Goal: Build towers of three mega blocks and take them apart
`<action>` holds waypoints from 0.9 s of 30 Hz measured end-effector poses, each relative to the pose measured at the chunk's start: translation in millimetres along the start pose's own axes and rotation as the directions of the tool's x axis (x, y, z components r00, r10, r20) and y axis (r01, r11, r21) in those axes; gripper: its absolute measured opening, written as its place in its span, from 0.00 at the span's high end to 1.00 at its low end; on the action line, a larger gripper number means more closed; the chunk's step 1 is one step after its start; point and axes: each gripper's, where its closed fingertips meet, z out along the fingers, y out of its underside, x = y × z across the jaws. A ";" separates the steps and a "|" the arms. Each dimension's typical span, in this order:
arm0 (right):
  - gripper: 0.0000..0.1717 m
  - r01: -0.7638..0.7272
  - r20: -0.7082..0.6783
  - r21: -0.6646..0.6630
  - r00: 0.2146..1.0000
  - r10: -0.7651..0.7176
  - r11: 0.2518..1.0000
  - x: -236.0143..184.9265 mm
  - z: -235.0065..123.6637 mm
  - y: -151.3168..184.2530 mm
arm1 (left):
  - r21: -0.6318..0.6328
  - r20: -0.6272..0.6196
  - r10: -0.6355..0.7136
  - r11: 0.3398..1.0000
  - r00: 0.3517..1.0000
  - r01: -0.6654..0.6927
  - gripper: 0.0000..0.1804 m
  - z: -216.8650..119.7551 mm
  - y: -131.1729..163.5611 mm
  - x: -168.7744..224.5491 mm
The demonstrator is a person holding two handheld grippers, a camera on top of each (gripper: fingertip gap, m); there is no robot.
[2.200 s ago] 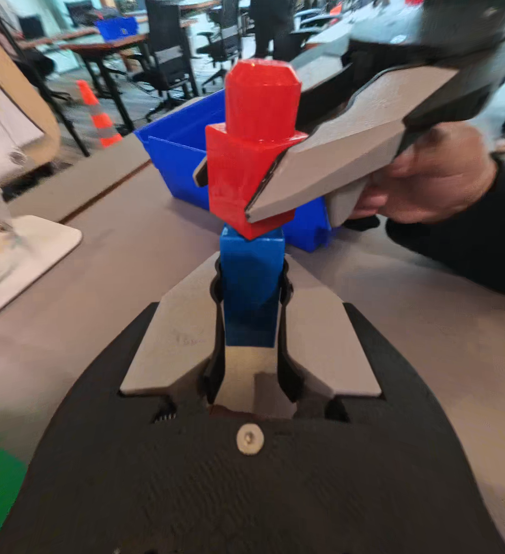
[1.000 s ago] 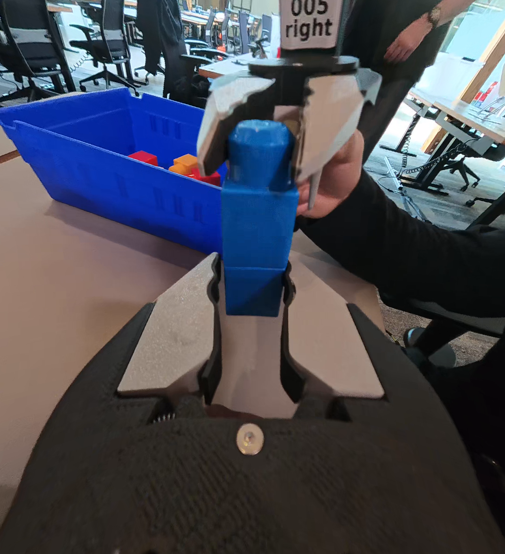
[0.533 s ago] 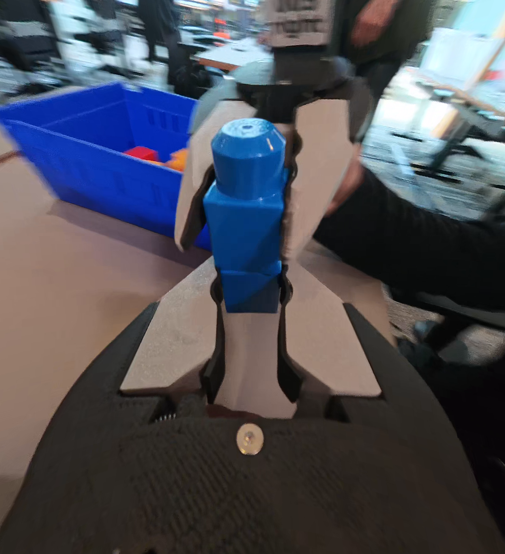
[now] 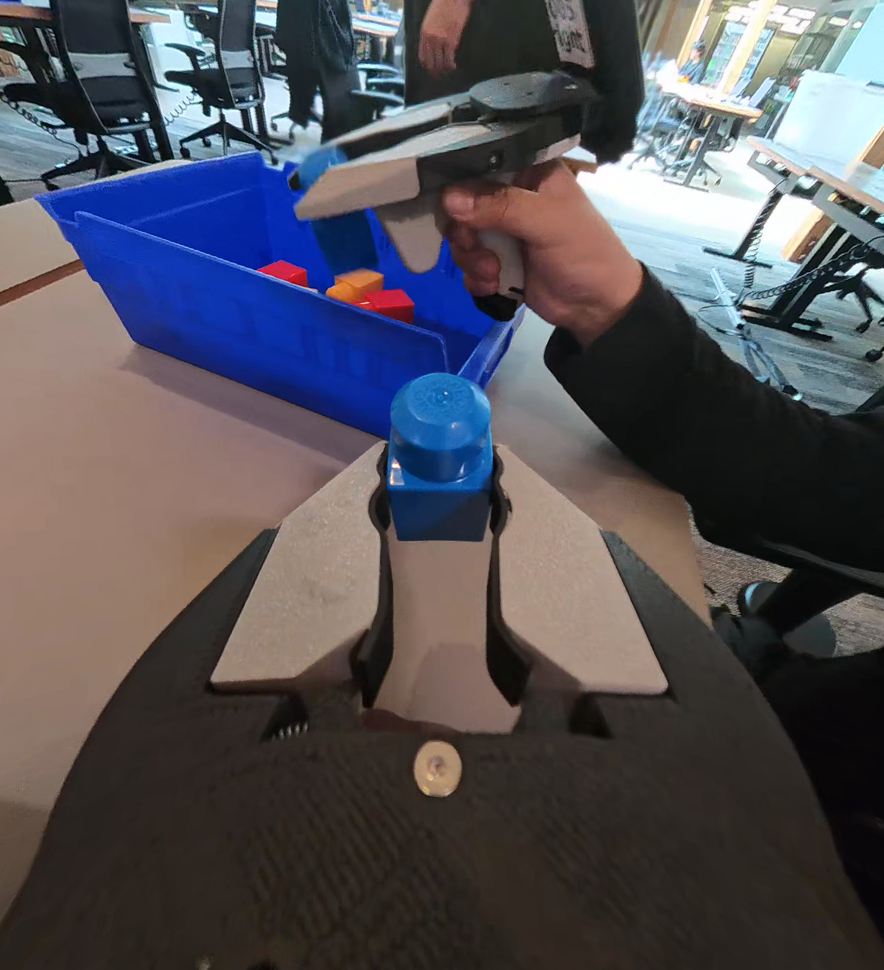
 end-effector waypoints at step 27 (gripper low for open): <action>0.83 0.081 0.729 0.101 0.672 -0.129 0.992 -189.4 -20.8 -11.1 | -0.032 0.042 0.022 0.999 0.999 -0.020 0.81 4.8 4.6 -3.1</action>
